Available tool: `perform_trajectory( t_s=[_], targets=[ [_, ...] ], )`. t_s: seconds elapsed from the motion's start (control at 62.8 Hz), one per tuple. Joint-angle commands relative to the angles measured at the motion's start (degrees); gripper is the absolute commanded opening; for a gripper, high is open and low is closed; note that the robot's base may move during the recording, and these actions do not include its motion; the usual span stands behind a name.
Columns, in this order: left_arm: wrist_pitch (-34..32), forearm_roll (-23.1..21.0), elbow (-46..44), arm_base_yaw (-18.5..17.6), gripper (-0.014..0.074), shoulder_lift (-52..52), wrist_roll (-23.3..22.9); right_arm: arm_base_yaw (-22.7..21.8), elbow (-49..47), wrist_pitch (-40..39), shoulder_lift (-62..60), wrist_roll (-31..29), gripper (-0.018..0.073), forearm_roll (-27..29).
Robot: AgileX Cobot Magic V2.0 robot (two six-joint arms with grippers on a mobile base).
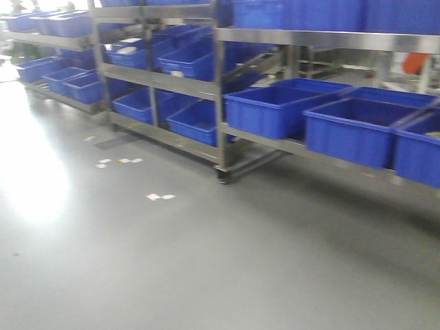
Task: Pick and sort blue part to right shelf
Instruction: 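Drive the base along the aisle past the bin racks, then turn and drive the base up to the shelf of blue bins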
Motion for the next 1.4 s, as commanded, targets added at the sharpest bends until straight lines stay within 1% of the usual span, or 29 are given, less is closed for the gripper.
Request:
perform_trajectory(
  t_s=[0.0, 1.384],
  targets=[
    [-5.22, -0.06, -1.69, -0.31, 0.0293, 0.59, 0.0, -0.35, -1.76, -5.17, 0.31, -0.39, 0.0387, -0.63],
    [-5.22, -0.06, -1.69, -0.31, 0.0293, 0.61, 0.0, -0.35, -1.76, -5.17, 0.31, -0.39, 0.0387, -0.63]
  ],
)
